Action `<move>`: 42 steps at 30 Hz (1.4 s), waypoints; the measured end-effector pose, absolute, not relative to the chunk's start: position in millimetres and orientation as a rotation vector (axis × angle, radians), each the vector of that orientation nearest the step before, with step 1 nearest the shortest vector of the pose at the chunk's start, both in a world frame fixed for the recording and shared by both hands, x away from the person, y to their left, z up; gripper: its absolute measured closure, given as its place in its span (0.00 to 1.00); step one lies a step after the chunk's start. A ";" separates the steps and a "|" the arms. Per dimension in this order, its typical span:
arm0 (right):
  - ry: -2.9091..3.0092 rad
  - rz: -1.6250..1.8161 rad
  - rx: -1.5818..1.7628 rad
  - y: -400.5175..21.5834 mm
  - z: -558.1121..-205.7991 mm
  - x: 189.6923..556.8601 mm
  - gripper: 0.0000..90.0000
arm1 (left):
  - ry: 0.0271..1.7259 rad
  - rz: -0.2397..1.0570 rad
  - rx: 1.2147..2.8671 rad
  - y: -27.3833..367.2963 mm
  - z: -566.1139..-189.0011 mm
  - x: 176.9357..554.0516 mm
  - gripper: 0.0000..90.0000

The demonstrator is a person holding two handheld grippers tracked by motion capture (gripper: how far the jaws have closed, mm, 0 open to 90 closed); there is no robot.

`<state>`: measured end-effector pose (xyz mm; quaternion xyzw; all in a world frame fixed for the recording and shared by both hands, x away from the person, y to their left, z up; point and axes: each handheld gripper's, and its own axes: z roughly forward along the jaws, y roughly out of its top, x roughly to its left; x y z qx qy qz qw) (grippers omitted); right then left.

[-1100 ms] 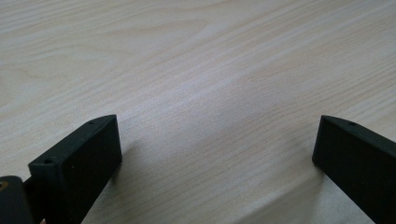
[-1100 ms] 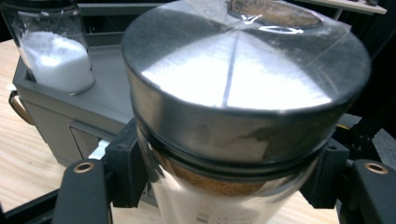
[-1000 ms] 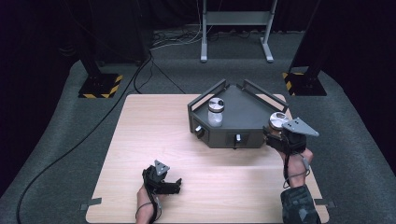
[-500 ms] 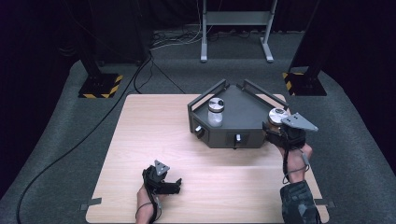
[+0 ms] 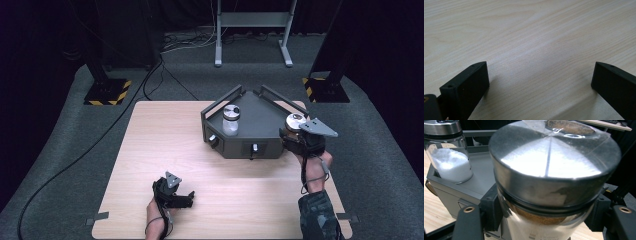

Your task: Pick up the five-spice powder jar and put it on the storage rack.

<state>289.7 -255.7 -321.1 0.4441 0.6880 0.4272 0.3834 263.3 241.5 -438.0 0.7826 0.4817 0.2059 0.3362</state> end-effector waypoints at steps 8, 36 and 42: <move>1.765 1.075 1.130 -251.3 -320.3 296.0 0.33 | 1.256 0.537 2.041 241.5 -438.0 263.2 0.01; 1.766 1.077 1.178 -252.1 -317.2 323.7 0.33 | 1.255 0.536 2.041 241.6 -438.0 263.3 0.01; 1.759 1.077 1.183 -251.4 -314.9 328.7 0.33 | 1.255 0.536 2.041 241.6 -438.0 263.3 0.01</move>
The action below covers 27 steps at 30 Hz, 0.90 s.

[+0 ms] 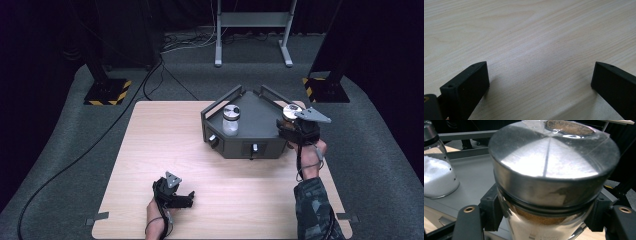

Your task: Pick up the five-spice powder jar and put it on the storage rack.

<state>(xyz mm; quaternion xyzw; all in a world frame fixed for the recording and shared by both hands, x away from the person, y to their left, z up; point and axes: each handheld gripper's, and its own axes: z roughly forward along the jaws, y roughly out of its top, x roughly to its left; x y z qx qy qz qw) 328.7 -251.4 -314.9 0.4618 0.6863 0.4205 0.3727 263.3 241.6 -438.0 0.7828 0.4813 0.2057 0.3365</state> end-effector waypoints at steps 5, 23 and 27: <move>1.761 1.080 1.182 -250.5 -313.7 332.0 0.33 | 1.254 0.537 2.041 241.6 -438.0 263.3 0.01; 1.776 1.087 1.190 -245.2 -312.5 344.9 0.33 | 1.252 0.538 2.042 241.5 -438.0 263.1 0.02; 1.781 1.091 1.195 -244.0 -312.7 347.8 0.33 | 1.251 0.539 2.043 241.5 -438.0 263.0 0.02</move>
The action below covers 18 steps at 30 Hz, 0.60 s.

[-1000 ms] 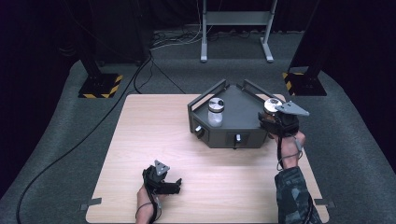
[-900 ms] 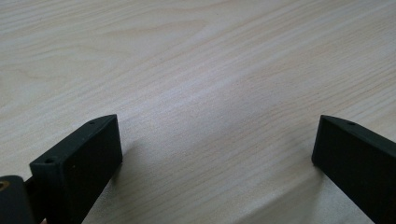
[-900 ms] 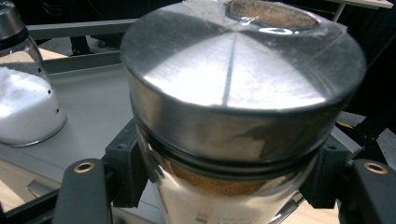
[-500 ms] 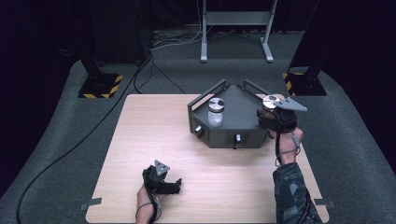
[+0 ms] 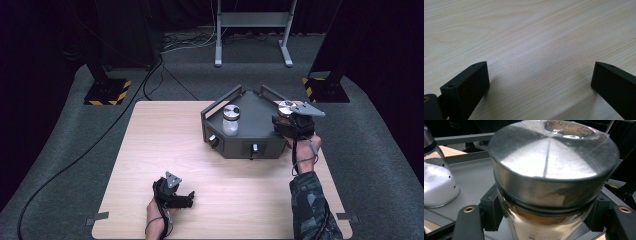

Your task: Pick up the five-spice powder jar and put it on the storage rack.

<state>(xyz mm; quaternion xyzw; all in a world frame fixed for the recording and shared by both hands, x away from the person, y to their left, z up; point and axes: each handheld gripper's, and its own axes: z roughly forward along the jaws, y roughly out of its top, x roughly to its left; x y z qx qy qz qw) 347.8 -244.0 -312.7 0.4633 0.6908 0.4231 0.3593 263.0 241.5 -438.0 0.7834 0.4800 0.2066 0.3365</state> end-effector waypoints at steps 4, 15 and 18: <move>1.786 1.091 1.196 -242.5 -313.3 350.4 0.33 | 1.252 0.537 2.042 241.6 -438.0 263.2 0.02; 1.800 1.078 1.203 -238.8 -315.7 356.9 0.33 | 1.251 0.538 2.042 241.5 -438.0 263.1 0.02; 1.802 1.076 1.207 -238.5 -316.7 358.5 0.33 | 1.251 0.538 2.042 241.5 -438.0 263.1 0.02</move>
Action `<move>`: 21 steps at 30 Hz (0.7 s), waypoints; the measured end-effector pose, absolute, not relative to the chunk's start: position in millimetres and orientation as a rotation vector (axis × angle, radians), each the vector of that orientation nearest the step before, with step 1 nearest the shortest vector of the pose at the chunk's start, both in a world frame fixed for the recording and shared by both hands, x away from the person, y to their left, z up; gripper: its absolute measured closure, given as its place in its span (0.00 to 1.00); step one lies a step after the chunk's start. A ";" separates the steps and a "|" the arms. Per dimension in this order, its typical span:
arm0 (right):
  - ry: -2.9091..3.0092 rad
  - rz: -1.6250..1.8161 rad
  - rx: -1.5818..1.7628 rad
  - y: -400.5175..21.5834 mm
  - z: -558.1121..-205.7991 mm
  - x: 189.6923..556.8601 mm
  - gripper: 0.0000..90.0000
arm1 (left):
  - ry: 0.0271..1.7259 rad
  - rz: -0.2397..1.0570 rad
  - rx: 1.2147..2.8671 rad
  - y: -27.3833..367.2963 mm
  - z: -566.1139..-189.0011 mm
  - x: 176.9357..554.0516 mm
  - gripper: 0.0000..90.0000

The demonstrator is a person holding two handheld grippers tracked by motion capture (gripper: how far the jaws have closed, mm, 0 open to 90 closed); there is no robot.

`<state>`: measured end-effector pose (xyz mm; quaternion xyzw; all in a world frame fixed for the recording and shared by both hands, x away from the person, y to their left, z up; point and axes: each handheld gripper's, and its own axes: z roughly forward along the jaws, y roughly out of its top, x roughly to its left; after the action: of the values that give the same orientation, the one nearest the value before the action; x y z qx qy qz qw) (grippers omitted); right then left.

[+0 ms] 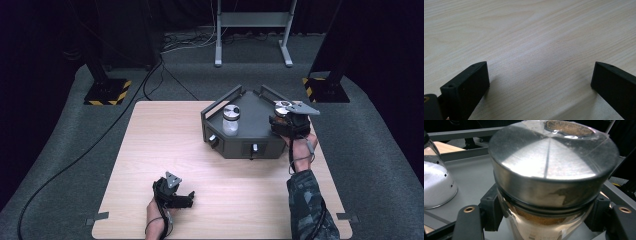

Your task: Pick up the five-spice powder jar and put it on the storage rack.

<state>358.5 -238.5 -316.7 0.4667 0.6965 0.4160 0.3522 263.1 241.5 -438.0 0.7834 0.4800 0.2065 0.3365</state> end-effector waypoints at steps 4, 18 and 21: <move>1.806 1.077 1.218 -238.9 -318.1 360.9 0.33 | 1.251 0.539 2.042 241.5 -438.1 263.0 0.02; 1.811 1.076 1.241 -239.1 -322.1 366.3 0.33 | 1.252 0.536 2.041 241.7 -438.1 263.3 0.02; 1.814 1.073 1.245 -238.6 -322.7 367.1 0.33 | 1.253 0.536 2.042 241.7 -438.0 263.2 0.02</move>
<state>367.1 -238.6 -322.7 0.4784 0.6969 0.4122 0.3401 263.2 241.7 -438.0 0.7832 0.4805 0.2057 0.3368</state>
